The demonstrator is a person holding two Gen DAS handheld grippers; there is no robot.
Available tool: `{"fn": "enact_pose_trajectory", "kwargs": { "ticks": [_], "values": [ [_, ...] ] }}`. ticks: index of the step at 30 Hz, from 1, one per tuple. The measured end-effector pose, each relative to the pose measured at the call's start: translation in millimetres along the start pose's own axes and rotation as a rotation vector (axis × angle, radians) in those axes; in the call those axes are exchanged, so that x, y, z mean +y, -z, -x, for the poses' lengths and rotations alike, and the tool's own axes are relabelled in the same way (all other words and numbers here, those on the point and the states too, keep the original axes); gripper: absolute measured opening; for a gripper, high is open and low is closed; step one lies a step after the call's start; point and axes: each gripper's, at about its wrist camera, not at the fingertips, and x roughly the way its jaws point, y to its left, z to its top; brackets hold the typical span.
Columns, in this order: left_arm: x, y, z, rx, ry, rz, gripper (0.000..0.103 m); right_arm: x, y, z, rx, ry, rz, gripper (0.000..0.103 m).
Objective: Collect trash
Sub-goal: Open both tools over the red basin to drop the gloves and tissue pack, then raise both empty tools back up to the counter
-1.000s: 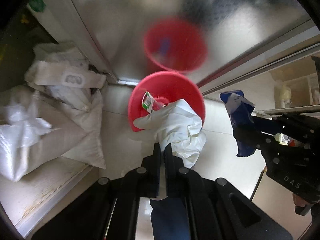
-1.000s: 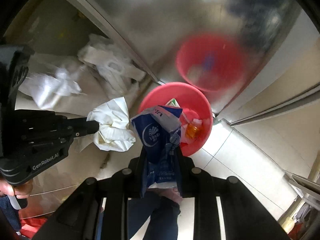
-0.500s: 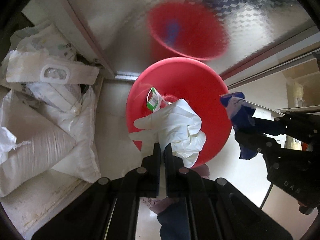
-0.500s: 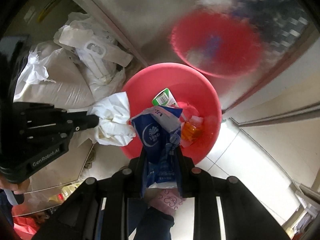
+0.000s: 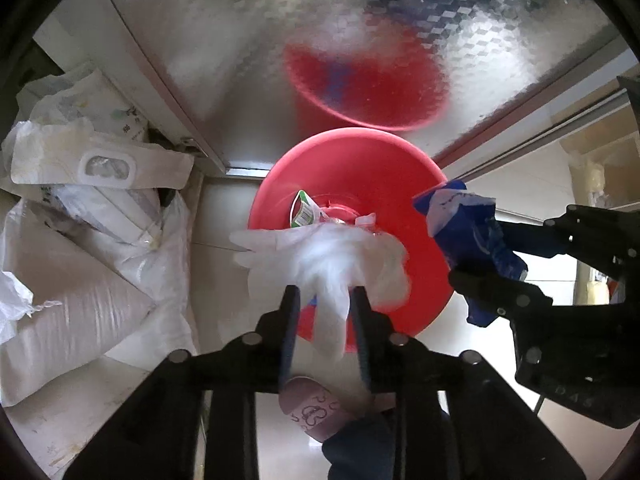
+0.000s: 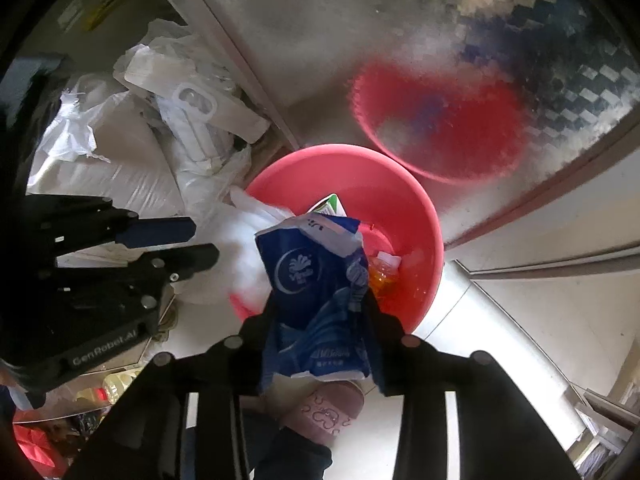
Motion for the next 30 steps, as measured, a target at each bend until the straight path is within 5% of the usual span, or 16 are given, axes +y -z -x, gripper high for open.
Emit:
{"fn": "enact_pose_trajectory", "kwargs": {
  "ticks": [7, 9, 17, 23, 27, 30],
  "values": [
    [2.0, 4.6, 12.7, -0.003, -0.017, 0.006, 0.044, 4.0, 1.7, 12.4, -0.049, 0.02, 0.013, 0.07],
    [4.5, 7.8, 24.4, 0.002, -0.006, 0.018, 0.055, 4.0, 2.8, 19.9, -0.053, 0.016, -0.004, 0.073],
    [0.2, 12.0, 102.9, -0.024, 0.001, 0.017, 0.066, 15.1, 2.4, 85.0, -0.071, 0.037, -0.004, 0.083],
    [-13.0, 17.8, 191.8, -0.075, -0.006, 0.009, 0.067, 33.7, 3.4, 161.0, -0.149, 0.061, -0.023, 0.094],
    [-17.4, 24.8, 253.7, -0.091, -0.044, 0.023, 0.083, 43.0, 6.8, 214.0, -0.148, 0.045, -0.08, 0.095],
    [-15.8, 31.0, 298.5, -0.083, -0.012, 0.064, 0.084, 53.1, 7.9, 258.8, -0.161, 0.057, -0.076, 0.095]
  ]
}}
